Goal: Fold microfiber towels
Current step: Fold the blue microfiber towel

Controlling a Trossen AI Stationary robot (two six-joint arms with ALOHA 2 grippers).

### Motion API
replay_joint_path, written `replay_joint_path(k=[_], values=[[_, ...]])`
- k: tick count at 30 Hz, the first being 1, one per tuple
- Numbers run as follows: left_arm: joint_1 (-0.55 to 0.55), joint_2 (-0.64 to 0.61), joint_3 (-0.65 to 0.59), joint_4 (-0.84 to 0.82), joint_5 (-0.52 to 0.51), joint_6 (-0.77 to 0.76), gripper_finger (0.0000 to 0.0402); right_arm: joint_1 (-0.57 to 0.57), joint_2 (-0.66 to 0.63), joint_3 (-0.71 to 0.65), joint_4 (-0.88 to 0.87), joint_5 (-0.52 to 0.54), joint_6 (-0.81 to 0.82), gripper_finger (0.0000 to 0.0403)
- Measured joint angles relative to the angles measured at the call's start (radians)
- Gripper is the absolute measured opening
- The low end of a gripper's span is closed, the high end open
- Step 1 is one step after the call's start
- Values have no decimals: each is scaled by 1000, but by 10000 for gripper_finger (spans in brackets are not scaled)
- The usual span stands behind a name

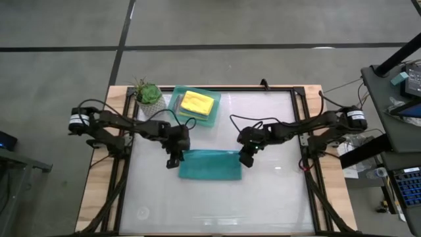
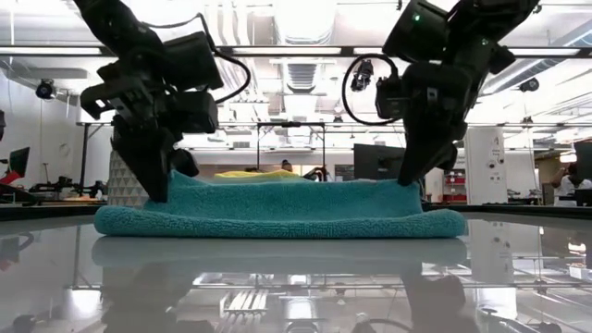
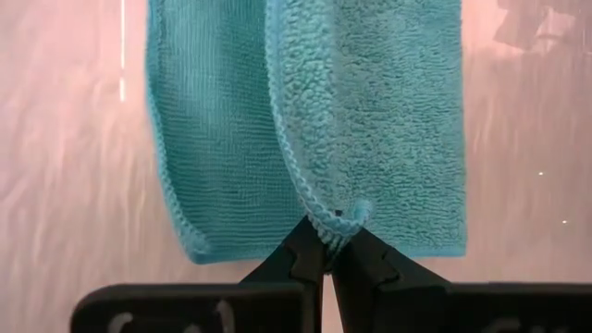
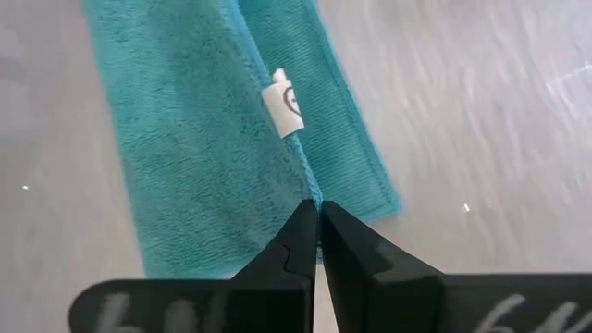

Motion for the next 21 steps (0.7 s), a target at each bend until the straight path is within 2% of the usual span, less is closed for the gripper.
replay_joint_path(k=[13,16,21], values=[[35,11,-1,2,-35,3,4,-12,37,0,4,24,-18,8],[37,11,-1,2,-41,5,26,-12,36,0,3,28,-20,8],[37,11,-1,2,-65,2,84,-12,36,0,4,33,-24,10]])
